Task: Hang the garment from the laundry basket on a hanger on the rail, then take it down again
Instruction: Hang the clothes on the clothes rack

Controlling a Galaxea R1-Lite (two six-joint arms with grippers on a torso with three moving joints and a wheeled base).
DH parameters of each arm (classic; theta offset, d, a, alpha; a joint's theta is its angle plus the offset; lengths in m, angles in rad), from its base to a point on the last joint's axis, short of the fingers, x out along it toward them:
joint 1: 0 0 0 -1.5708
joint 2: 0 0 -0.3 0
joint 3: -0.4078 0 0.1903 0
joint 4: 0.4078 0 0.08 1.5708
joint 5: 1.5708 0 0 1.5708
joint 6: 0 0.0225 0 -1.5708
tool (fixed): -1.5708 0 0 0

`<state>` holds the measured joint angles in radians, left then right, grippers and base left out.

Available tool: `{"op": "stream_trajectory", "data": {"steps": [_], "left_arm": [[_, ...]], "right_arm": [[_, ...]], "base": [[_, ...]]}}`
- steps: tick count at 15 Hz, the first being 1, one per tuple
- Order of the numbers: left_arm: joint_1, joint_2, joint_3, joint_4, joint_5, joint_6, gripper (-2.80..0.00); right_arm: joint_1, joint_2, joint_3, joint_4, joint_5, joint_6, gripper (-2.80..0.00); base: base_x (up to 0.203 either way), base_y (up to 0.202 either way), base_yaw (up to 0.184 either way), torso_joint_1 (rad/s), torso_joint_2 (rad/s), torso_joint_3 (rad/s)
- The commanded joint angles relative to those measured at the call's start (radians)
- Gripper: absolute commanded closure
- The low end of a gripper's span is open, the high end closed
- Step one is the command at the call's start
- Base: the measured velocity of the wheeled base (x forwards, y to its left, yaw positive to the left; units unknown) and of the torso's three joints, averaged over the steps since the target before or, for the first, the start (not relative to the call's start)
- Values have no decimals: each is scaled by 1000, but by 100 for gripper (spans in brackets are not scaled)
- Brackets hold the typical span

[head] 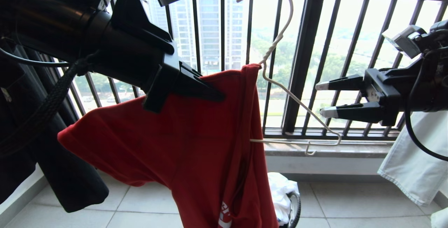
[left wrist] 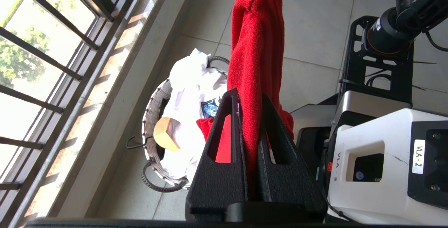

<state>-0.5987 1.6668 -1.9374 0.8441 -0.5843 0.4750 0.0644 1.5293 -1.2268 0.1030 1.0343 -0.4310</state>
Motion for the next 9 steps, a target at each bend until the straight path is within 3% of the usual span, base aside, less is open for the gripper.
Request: {"op": "stream_trajectory", "data": {"steps": [1, 2, 3, 7, 9], "left_arm": [[14, -1, -5, 1, -2, -3, 0], [22, -9, -5, -3, -2, -6, 0], [33, -22, -5, -5, -2, -19, 0], [53, -63, -3, -40, 3, -47, 0], [53, -74, -4, -42, 3, -62, 0]], "right_arm": [[-56, -85, 17, 32, 6, 45, -280], [-77, -125, 25, 74, 6, 64, -179], [-98, -158, 32, 143, 6, 79, 0], [-147, -202, 48, 423, 5, 92, 0], [-99, -199, 46, 450, 7, 95, 0]], "base": [[0, 0, 0, 0, 0, 0], [0, 0, 0, 0, 0, 0], [0, 0, 0, 0, 0, 0], [0, 0, 0, 0, 0, 0], [0, 0, 0, 0, 0, 0]]}}
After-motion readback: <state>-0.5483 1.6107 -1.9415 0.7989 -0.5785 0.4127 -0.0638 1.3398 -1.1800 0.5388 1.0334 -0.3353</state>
